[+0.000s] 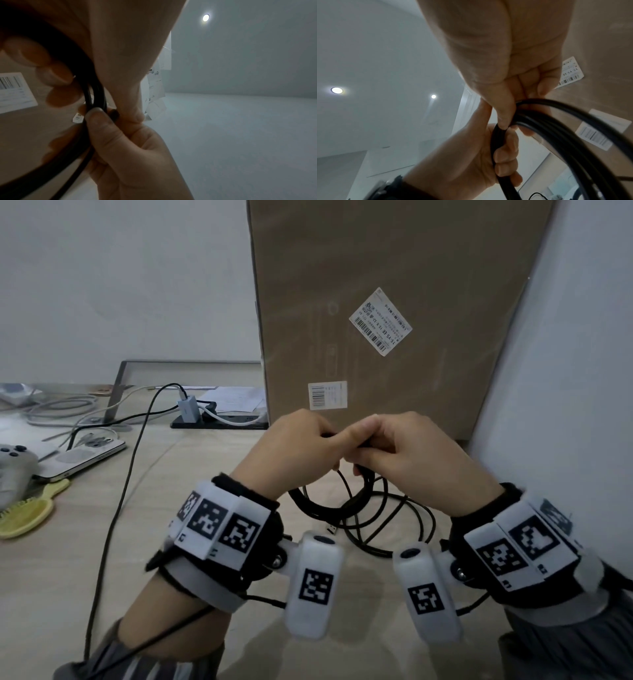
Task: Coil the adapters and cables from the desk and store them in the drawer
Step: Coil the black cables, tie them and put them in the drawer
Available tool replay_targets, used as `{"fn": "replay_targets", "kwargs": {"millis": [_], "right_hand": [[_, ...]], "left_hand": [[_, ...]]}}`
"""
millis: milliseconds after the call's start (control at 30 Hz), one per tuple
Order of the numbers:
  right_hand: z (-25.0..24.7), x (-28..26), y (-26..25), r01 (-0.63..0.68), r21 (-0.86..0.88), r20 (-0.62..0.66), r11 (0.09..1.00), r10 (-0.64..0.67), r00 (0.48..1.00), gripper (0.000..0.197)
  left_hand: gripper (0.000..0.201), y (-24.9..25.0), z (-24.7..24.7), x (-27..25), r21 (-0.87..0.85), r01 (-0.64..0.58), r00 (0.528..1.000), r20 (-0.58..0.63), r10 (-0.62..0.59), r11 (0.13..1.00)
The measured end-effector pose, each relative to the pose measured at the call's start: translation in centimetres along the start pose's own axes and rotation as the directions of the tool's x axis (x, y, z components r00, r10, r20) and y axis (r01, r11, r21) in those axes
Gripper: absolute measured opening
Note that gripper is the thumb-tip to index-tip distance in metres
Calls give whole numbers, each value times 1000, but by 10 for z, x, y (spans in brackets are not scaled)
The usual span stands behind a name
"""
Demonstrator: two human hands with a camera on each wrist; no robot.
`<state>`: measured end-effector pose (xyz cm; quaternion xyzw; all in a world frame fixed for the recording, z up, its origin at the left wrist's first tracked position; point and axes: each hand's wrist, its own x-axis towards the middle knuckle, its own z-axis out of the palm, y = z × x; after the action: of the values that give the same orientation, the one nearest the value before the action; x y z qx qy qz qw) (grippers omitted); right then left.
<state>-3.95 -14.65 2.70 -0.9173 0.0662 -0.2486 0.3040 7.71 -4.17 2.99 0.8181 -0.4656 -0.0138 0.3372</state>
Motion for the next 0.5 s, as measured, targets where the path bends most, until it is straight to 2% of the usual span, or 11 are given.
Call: {"fn": "replay_targets", "kwargs": {"millis": [100, 267, 400, 500], "right_hand": [[2, 1, 2, 19, 14, -30, 1000, -19, 999, 6], [3, 7, 11, -14, 240, -143, 971, 50, 988, 16], [4, 8, 20, -71, 321, -92, 944, 106, 990, 16], [8, 9, 23, -119, 400, -19, 909, 138, 990, 16]], "left_hand": [[66, -3, 3, 2, -109, -14, 1000, -11, 13, 994], [53, -6, 8, 7, -372, 11, 995, -88, -48, 928], [46, -7, 11, 10, -483, 51, 963, -208, -172, 874], [47, -10, 8, 12, -571, 51, 919, -294, -262, 820]]}}
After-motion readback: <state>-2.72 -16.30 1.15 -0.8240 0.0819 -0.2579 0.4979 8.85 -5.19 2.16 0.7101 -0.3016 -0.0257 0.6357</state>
